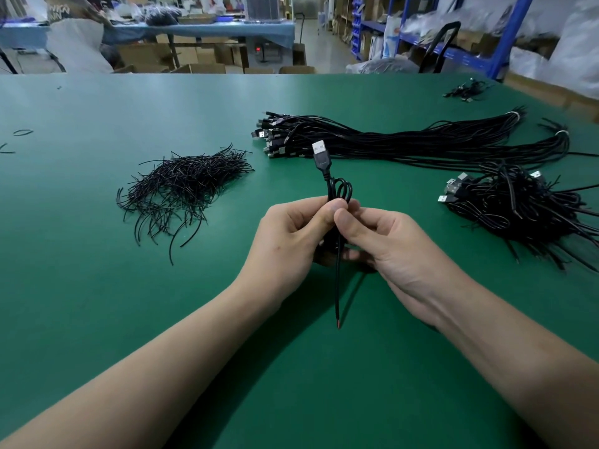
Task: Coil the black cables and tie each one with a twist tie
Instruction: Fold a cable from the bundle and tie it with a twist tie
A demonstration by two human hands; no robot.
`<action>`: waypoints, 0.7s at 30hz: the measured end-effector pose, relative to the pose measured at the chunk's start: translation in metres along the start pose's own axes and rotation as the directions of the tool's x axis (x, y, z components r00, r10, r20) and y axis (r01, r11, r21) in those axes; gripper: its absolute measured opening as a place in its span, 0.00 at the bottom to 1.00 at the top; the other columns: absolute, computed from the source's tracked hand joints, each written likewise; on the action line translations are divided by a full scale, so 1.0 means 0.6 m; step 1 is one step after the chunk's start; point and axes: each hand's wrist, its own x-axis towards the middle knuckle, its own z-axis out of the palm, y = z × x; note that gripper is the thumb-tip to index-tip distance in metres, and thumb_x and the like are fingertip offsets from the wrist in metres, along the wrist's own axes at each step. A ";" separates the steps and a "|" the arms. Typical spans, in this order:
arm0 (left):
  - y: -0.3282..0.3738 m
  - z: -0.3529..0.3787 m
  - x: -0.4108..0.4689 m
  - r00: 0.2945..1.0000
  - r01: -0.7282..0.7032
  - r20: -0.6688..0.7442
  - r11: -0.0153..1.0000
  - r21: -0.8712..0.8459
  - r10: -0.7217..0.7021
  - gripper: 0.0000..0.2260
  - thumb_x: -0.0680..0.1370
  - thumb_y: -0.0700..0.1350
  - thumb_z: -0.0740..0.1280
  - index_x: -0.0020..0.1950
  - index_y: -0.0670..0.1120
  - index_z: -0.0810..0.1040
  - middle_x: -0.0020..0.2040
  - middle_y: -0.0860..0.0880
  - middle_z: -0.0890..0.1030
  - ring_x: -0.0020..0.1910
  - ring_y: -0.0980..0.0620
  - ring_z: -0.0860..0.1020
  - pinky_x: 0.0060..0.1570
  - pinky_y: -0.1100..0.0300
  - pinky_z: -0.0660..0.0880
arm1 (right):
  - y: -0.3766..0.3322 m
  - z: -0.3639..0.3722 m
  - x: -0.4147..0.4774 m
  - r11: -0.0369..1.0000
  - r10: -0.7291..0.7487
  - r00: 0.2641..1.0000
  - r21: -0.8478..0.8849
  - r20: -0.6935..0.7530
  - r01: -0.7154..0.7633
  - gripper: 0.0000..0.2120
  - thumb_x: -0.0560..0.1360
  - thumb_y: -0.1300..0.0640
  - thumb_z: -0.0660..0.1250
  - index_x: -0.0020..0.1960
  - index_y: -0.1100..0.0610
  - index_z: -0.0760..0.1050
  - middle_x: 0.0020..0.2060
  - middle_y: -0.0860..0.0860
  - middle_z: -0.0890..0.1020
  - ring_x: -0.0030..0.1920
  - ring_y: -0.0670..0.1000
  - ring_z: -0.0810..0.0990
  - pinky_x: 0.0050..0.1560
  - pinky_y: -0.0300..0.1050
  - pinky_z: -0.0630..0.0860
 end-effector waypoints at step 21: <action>0.019 -0.023 0.001 0.931 0.187 0.312 0.981 0.040 -0.190 0.23 0.84 0.62 0.48 0.68 0.58 0.77 0.49 0.41 0.86 0.43 0.40 0.86 0.44 0.51 0.83 | -0.005 -0.001 -0.003 0.991 -0.136 0.990 0.014 -0.045 0.136 0.13 0.69 0.48 0.73 0.48 0.55 0.85 0.36 0.48 0.85 0.37 0.42 0.82 0.39 0.33 0.77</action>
